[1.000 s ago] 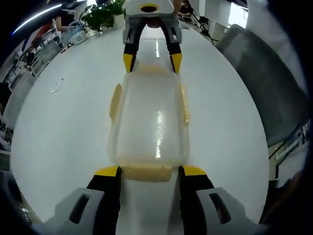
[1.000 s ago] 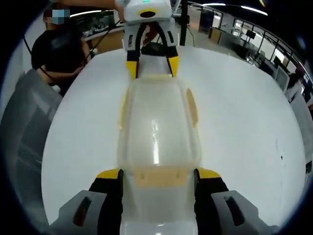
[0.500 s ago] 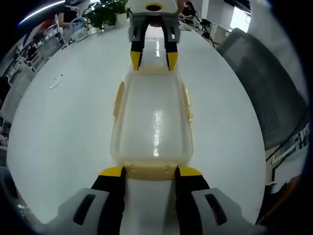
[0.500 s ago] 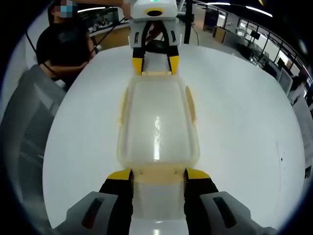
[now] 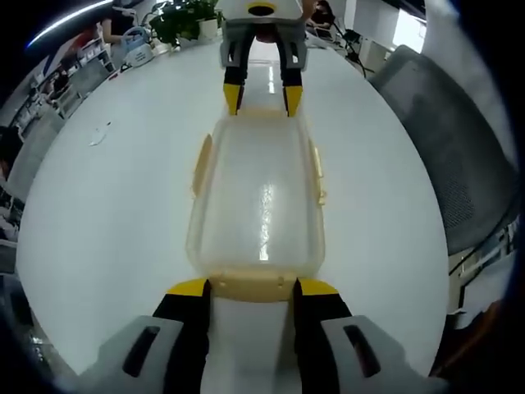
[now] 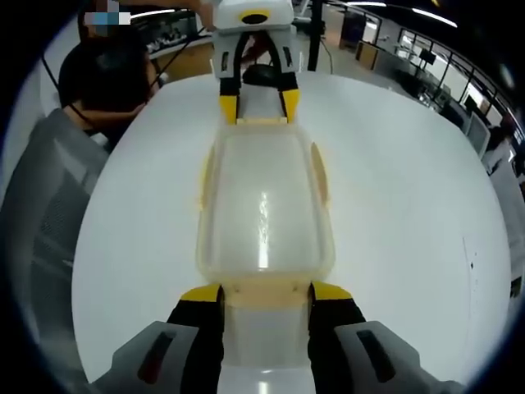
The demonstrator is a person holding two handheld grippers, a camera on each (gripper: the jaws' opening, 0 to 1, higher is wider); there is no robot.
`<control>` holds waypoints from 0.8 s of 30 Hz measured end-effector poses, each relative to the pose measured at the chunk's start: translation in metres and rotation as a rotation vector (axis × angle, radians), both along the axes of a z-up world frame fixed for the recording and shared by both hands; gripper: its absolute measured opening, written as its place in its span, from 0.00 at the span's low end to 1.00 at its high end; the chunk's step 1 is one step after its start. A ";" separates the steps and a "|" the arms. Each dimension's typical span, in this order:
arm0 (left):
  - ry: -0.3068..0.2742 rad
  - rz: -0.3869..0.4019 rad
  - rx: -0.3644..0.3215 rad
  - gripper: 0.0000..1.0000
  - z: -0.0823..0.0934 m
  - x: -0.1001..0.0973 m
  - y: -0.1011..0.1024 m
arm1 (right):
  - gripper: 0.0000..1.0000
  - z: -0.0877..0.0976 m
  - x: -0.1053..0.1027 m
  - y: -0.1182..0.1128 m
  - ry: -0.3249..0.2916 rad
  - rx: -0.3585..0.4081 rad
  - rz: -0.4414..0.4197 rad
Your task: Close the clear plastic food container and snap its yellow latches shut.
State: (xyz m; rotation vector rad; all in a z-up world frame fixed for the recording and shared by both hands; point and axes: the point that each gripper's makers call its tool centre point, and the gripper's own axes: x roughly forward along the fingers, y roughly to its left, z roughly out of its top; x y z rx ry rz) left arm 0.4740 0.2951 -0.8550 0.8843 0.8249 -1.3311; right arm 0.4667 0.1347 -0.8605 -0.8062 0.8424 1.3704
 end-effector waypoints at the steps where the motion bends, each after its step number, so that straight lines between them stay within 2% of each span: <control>1: -0.004 0.001 -0.004 0.40 0.000 0.000 0.000 | 0.39 0.000 0.000 0.000 0.000 -0.004 0.001; 6: -0.013 0.026 -0.012 0.40 0.000 0.001 0.001 | 0.40 0.000 0.000 0.000 -0.001 -0.016 0.005; 17: -0.019 0.059 0.032 0.39 0.002 -0.001 0.001 | 0.39 0.003 -0.002 0.000 -0.015 -0.040 0.003; 24: -0.036 0.067 0.019 0.39 0.016 -0.003 -0.001 | 0.39 0.014 -0.002 -0.004 -0.026 -0.033 0.009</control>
